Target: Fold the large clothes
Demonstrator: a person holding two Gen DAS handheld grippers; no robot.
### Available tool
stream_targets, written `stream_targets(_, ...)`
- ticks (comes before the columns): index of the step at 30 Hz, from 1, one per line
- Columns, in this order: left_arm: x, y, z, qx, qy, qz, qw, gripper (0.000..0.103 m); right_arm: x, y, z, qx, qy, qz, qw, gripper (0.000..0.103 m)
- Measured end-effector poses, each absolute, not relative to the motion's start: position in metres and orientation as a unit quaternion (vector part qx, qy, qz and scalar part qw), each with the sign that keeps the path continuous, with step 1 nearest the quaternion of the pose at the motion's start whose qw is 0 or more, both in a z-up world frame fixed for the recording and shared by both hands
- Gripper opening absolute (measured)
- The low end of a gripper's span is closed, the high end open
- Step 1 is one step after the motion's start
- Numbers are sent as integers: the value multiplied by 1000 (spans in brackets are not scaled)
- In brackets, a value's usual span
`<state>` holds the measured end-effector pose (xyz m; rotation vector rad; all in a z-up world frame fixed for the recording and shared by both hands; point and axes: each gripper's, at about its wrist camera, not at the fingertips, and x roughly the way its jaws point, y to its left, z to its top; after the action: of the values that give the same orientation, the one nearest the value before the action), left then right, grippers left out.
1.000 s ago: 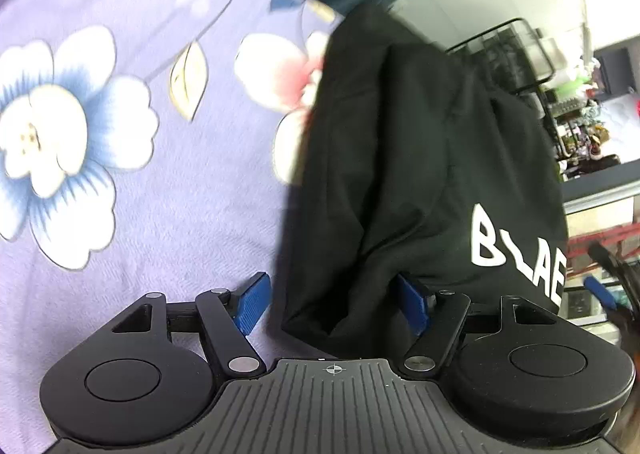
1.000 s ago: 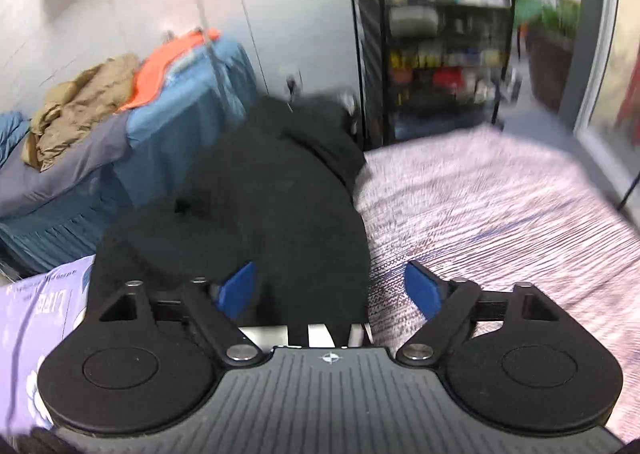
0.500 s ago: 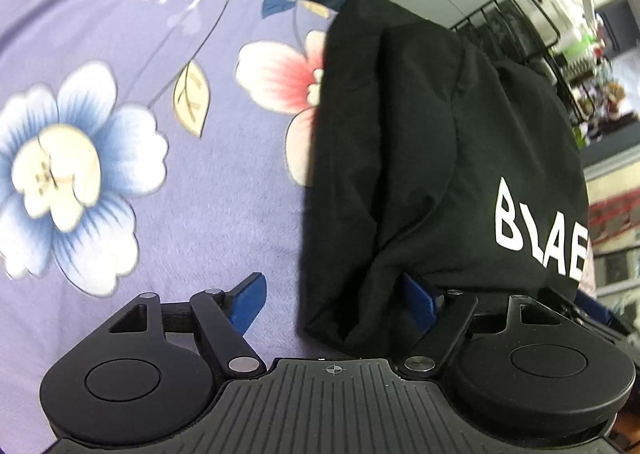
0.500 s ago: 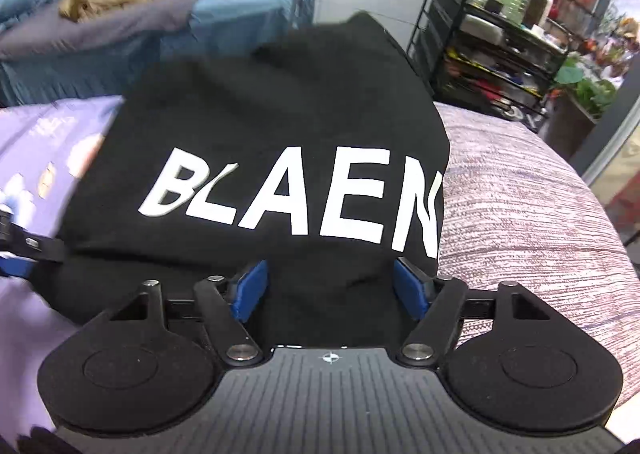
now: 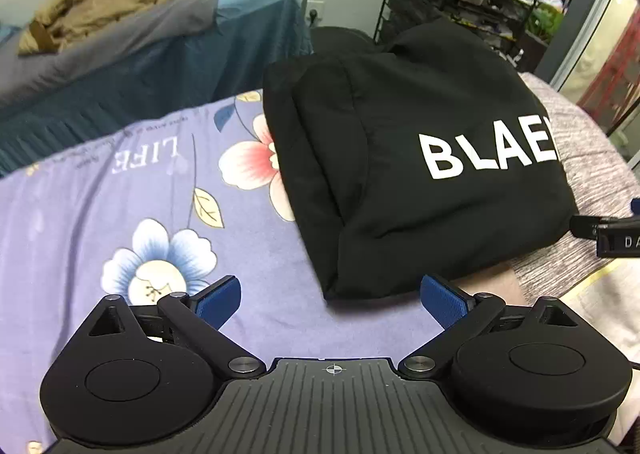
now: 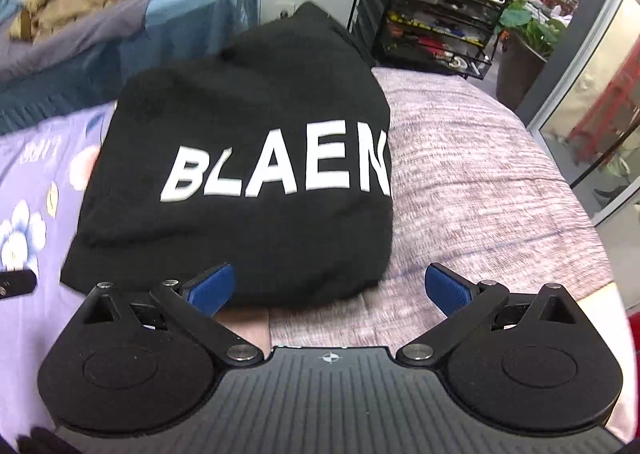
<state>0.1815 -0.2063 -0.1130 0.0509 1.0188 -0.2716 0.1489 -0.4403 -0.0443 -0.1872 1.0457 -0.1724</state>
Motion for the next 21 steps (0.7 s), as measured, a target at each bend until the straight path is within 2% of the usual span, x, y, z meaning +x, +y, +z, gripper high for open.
stream_targets(5, 185, -222, -100, 35, 511, -125, 849, 103, 151, -436, -31, -68, 506, -93, 855, 101)
stream_targets(10, 191, -247, -83, 124, 528, -85, 836, 103, 150, -428, -13, -62, 498, -78, 862, 102)
stream_targets(15, 197, -251, -77, 92, 549, -100, 825, 103, 147, -423, -4, -82, 493, -83, 862, 102)
stream_targets(21, 193, -260, -81, 99, 558, -94, 819, 103, 146, -430, -2, -67, 497, -89, 860, 102)
